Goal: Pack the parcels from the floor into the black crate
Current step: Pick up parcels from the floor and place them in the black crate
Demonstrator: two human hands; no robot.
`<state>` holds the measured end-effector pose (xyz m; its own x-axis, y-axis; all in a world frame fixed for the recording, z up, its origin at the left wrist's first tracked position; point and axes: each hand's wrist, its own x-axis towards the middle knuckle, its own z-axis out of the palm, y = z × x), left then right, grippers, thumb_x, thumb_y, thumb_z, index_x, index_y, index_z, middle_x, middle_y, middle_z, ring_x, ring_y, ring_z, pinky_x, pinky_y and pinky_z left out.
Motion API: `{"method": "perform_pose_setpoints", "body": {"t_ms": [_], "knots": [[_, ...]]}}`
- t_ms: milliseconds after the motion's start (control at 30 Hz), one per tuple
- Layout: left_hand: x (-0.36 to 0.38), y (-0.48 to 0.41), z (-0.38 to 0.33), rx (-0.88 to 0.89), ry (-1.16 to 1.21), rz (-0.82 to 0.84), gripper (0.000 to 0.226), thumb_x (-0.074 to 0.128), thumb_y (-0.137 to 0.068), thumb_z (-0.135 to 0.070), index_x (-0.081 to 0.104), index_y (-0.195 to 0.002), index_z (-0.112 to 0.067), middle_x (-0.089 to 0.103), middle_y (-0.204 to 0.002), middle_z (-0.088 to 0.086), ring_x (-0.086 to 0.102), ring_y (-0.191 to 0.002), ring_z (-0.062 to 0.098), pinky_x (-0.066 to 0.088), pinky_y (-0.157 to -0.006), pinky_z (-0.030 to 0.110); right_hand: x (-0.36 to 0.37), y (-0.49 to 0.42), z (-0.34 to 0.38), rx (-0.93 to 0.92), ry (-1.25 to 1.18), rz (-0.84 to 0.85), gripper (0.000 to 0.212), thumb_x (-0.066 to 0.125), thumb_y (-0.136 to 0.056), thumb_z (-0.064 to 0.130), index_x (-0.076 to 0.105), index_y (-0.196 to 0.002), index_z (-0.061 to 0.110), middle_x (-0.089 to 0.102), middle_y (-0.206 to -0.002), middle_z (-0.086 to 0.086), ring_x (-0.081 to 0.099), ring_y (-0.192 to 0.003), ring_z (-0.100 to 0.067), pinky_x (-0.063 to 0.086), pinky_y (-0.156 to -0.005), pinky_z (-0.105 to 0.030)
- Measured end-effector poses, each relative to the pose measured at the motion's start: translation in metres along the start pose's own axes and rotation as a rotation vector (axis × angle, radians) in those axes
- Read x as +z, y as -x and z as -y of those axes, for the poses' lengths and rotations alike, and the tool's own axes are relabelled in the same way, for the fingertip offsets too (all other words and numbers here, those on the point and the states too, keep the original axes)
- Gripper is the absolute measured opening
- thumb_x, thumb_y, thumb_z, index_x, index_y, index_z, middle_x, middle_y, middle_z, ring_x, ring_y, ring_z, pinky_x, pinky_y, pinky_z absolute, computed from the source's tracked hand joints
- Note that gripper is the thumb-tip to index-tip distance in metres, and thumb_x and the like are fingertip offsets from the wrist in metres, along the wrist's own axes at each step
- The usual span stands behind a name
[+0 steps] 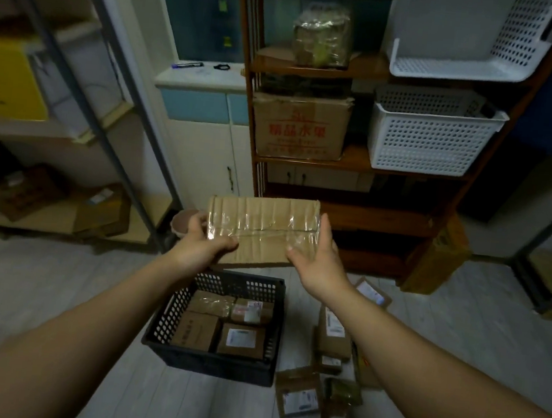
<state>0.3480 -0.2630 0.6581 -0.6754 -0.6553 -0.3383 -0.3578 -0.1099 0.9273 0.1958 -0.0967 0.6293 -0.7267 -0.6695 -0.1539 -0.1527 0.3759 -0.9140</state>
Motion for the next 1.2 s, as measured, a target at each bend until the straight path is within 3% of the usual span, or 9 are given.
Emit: {"method": "perform_pose_setpoints", "body": {"t_ms": [100, 300, 467, 600, 767, 933, 1000, 1133, 1200], "knots": [[-0.045, -0.014, 0.019, 0.001, 0.007, 0.006, 0.073, 0.066, -0.082, -0.022, 0.021, -0.138, -0.034, 0.051, -0.124, 0.008, 0.061, -0.1, 0.026, 0.053, -0.085, 0.044, 0.053, -0.012, 0.007, -0.029, 0.065, -0.011, 0.088, 0.058, -0.088, 0.042, -0.011, -0.142, 0.051, 0.024, -0.149, 0.0, 0.038, -0.13, -0.023, 0.037, -0.092, -0.034], [-0.135, -0.07, 0.071, 0.013, -0.185, 0.067, 0.048, 0.064, -0.084, -0.018, 0.046, -0.128, -0.023, 0.061, -0.119, 0.003, 0.06, -0.102, 0.016, 0.047, -0.096, 0.041, 0.17, -0.037, -0.002, 0.062, 0.126, -0.02, 0.092, 0.059, -0.087, 0.043, -0.016, -0.139, 0.054, 0.03, -0.142, -0.003, 0.044, -0.11, -0.014, 0.037, -0.083, -0.029], [-0.167, -0.11, 0.109, -0.039, -0.254, 0.154, 0.063, 0.06, -0.084, -0.006, 0.034, -0.135, -0.031, 0.058, -0.108, -0.006, 0.058, -0.089, 0.009, 0.053, -0.075, 0.03, 0.218, -0.056, -0.028, 0.163, 0.162, -0.007, 0.096, 0.062, -0.085, 0.042, -0.014, -0.143, 0.046, 0.018, -0.147, -0.001, 0.041, -0.124, -0.024, 0.039, -0.094, -0.034], [-0.159, -0.145, 0.149, -0.007, -0.396, 0.174, 0.073, 0.061, -0.082, -0.005, 0.025, -0.143, -0.025, 0.049, -0.127, 0.002, 0.052, -0.109, 0.016, 0.049, -0.094, 0.045, 0.231, -0.082, -0.068, 0.201, 0.216, 0.039, 0.101, 0.065, -0.084, 0.039, -0.014, -0.146, 0.041, 0.014, -0.149, -0.003, 0.042, -0.122, -0.024, 0.039, -0.089, -0.029], [-0.13, -0.2, 0.231, 0.023, -0.396, 0.158, 0.071, 0.066, -0.081, -0.012, 0.027, -0.139, -0.024, 0.042, -0.114, -0.014, 0.048, -0.11, 0.014, 0.051, -0.089, 0.039, 0.254, -0.127, -0.154, 0.266, 0.347, 0.132, 0.094, 0.059, -0.088, 0.044, -0.014, -0.147, 0.037, 0.012, -0.151, -0.008, 0.04, -0.125, -0.03, 0.04, -0.1, -0.039], [-0.104, -0.267, 0.357, -0.013, -0.544, 0.143, 0.059, 0.064, -0.082, -0.017, 0.033, -0.129, -0.037, 0.042, -0.127, 0.0, 0.048, -0.108, 0.019, 0.048, -0.08, 0.028, 0.296, -0.165, -0.271, 0.336, 0.359, 0.207, 0.092, 0.055, -0.088, 0.048, -0.016, -0.147, 0.037, 0.01, -0.153, -0.011, 0.037, -0.128, -0.033, 0.039, -0.105, -0.046], [-0.094, -0.288, 0.409, -0.034, -0.645, 0.133, 0.06, 0.063, -0.082, -0.022, 0.032, -0.129, -0.039, 0.045, -0.13, 0.003, 0.051, -0.108, 0.022, 0.05, -0.088, 0.04, 0.314, -0.175, -0.32, 0.373, 0.395, 0.23, 0.092, 0.054, -0.089, 0.05, -0.017, -0.146, 0.036, 0.007, -0.154, -0.011, 0.037, -0.128, -0.033, 0.039, -0.105, -0.042], [-0.071, -0.322, 0.498, -0.051, -0.812, 0.159, 0.058, 0.066, -0.077, -0.024, 0.043, -0.13, -0.024, 0.051, -0.124, 0.005, 0.048, -0.096, 0.014, 0.039, -0.08, 0.025, 0.346, -0.189, -0.407, 0.464, 0.444, 0.284, 0.093, 0.054, -0.088, 0.051, -0.016, -0.146, 0.036, 0.005, -0.151, -0.011, 0.04, -0.123, -0.034, 0.039, -0.096, -0.036], [-0.058, -0.336, 0.537, -0.102, -0.804, 0.239, 0.052, 0.064, -0.078, -0.021, 0.047, -0.127, -0.016, 0.053, -0.123, 0.013, 0.051, -0.096, 0.023, 0.043, -0.08, 0.03, 0.358, -0.194, -0.445, 0.503, 0.449, 0.312, 0.093, 0.058, -0.087, 0.048, -0.012, -0.147, 0.036, 0.009, -0.148, -0.014, 0.044, -0.117, -0.034, 0.04, -0.094, -0.034]]}}
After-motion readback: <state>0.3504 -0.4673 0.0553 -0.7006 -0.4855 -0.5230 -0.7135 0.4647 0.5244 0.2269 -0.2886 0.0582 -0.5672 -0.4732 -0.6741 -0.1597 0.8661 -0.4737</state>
